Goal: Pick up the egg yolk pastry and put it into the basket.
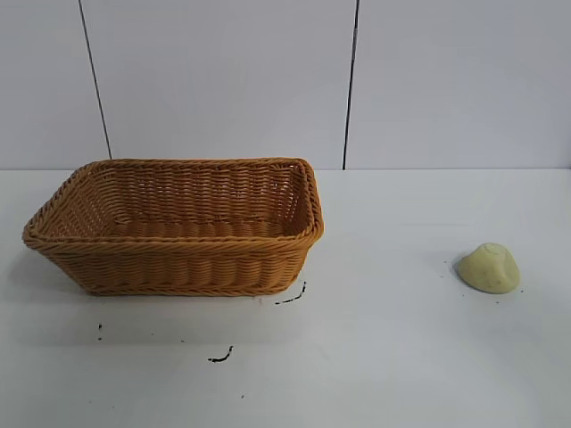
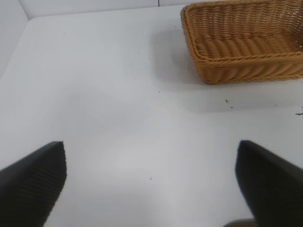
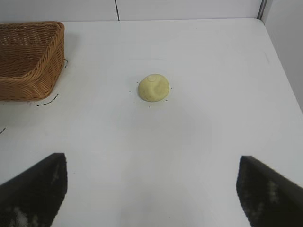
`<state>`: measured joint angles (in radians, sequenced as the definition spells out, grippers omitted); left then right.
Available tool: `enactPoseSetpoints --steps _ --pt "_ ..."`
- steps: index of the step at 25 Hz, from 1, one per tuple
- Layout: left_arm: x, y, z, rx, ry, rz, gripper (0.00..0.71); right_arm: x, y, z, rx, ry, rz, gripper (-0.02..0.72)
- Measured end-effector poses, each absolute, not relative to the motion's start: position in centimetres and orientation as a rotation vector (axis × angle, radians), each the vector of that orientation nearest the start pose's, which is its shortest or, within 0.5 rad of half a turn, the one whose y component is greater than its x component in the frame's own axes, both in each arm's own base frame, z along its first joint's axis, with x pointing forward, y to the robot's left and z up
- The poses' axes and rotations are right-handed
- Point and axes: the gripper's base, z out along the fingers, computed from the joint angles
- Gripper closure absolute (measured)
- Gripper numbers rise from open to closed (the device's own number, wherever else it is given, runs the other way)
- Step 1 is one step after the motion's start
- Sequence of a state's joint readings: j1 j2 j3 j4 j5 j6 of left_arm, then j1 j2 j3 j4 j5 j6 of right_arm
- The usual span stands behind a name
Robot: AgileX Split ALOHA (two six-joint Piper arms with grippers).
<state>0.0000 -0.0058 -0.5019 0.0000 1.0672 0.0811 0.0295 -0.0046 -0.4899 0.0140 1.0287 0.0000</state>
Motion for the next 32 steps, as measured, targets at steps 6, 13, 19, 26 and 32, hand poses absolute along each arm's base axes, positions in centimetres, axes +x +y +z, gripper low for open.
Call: enactPoseSetpoints --steps 6,13,19,26,32 --pt "-0.6 0.0 27.7 0.083 2.042 0.051 0.014 -0.3 0.1 27.7 -0.03 2.018 0.035 0.008" --pt "-0.6 0.0 27.7 0.083 2.042 0.051 0.014 0.0 0.1 28.1 -0.03 2.034 0.036 0.008" --pt "-0.6 0.0 27.7 0.083 2.042 0.051 0.014 4.3 0.2 31.5 -0.007 2.212 0.047 0.008" --pt "-0.6 0.0 27.7 0.083 2.042 0.051 0.014 14.2 0.5 34.4 0.001 2.464 0.044 0.008" --pt "-0.6 0.0 27.7 0.083 2.042 0.051 0.014 24.3 0.8 33.6 -0.002 2.636 0.037 0.008"
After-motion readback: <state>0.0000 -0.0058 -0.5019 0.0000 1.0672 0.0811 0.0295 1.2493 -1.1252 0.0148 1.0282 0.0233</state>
